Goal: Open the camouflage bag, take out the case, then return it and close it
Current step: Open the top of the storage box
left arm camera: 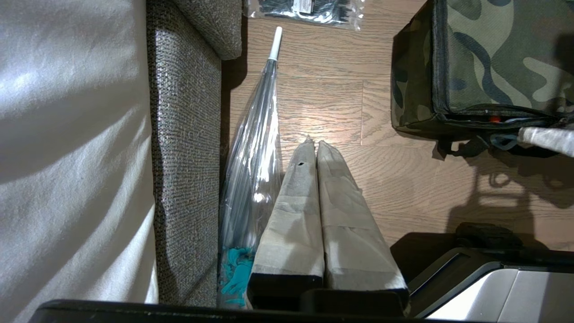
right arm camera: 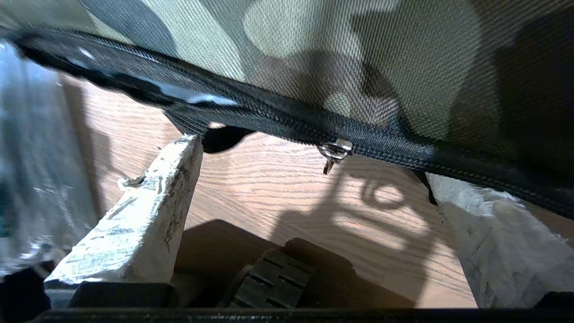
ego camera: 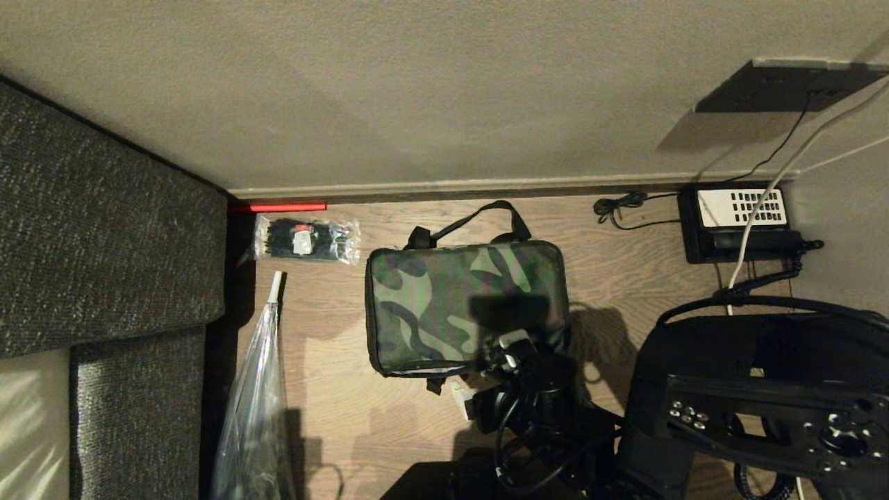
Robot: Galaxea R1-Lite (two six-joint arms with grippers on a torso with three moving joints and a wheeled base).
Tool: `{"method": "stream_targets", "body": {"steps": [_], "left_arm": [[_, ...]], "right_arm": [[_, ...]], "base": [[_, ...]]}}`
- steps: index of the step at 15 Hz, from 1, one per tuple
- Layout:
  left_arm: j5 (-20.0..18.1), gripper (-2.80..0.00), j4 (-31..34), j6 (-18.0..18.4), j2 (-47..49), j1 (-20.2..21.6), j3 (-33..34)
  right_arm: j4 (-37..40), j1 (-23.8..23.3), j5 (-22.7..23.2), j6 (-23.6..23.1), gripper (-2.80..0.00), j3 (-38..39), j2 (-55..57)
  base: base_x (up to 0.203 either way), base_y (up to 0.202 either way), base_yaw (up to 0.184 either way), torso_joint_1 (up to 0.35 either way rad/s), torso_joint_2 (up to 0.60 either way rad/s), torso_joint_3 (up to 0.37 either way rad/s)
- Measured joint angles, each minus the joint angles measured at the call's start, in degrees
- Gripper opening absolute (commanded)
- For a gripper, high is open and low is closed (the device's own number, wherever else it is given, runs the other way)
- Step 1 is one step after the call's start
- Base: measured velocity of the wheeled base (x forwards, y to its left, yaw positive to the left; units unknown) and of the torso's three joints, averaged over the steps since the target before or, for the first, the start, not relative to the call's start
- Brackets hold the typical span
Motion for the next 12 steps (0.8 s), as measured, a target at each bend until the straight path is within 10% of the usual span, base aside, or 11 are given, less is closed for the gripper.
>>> {"method": "stream_targets", "body": {"steps": [11, 12], "left_arm": [[0.01, -2.8, -0.02, -0.02, 0.0, 0.0, 0.0], [0.01, -2.8, 0.02, 0.0, 0.0, 0.0, 0.0]], "right_arm": [[-4.47, -0.06, -4.74, -1.78, 0.0, -2.13, 3.22], [-4.58, -0.06, -4.74, -1.89, -2.8, -2.12, 3.51]], "base": [[0.0, 0.0, 0.0, 0.0, 0.0, 0.0], [0.0, 0.0, 0.0, 0.0, 0.0, 0.0]]}}
